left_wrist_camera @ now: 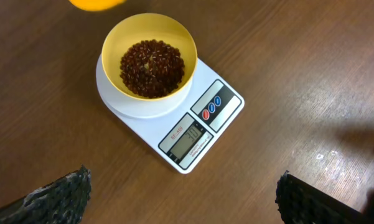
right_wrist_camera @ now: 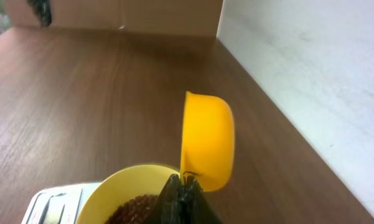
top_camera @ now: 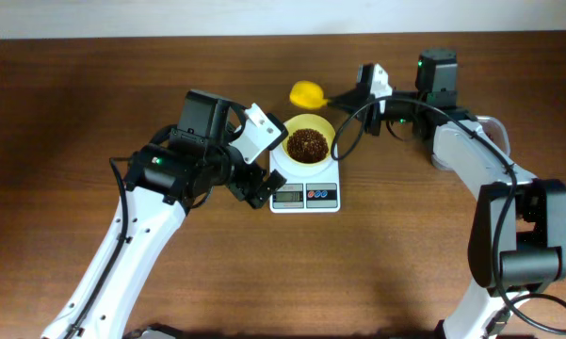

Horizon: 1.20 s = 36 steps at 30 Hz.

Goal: Scoop item into bowl and weigh 50g on scale
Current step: 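Tip the scoop with the right gripper to pour beans into the bowl, then move the empty scoop back to the bean tub with the right gripper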

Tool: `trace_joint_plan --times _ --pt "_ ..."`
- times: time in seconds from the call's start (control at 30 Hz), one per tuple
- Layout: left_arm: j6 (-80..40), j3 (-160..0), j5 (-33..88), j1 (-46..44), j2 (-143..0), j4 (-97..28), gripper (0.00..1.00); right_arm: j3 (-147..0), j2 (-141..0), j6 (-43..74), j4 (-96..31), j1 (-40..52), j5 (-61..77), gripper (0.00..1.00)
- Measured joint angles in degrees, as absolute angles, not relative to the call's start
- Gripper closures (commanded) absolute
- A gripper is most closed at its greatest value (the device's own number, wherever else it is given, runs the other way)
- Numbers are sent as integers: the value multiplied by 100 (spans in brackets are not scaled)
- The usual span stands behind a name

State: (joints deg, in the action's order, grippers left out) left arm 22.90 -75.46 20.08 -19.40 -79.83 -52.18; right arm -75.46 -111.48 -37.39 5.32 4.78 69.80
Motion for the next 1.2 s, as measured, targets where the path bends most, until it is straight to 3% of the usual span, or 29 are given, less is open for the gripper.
trace_joint_plan --times 0.13,0.2,0.37,0.63,0.73,0.97,1.2 --pt "2287 -7526 2008 -1940 -7979 -5229 1 -7555 -11118 -847 3301 478 6643 96" --pt "2290 -7526 2008 -1940 -7979 -5229 1 -7555 -11118 180 3507 438 6071 96" --pt "2287 -7526 2008 -1940 -7979 -5231 1 -7555 -11118 1431 3301 -161 4617 96" --pt "2287 -7526 2010 -1940 -7979 -5229 1 -7620 -11118 2222 1594 -1317 3688 96" --pt "2287 -7524 2005 -1940 -7979 -5231 1 -8313 -11118 2228 -62 -1459 3489 96" --pt "2290 -7522 2008 -1940 -7972 -5227 1 -10678 -11045 1020 -4431 -1511 2622 96" --pt "2287 -7520 2008 -1940 -7970 -5229 1 -10704 -11032 69 -6042 -2056 2366 96"
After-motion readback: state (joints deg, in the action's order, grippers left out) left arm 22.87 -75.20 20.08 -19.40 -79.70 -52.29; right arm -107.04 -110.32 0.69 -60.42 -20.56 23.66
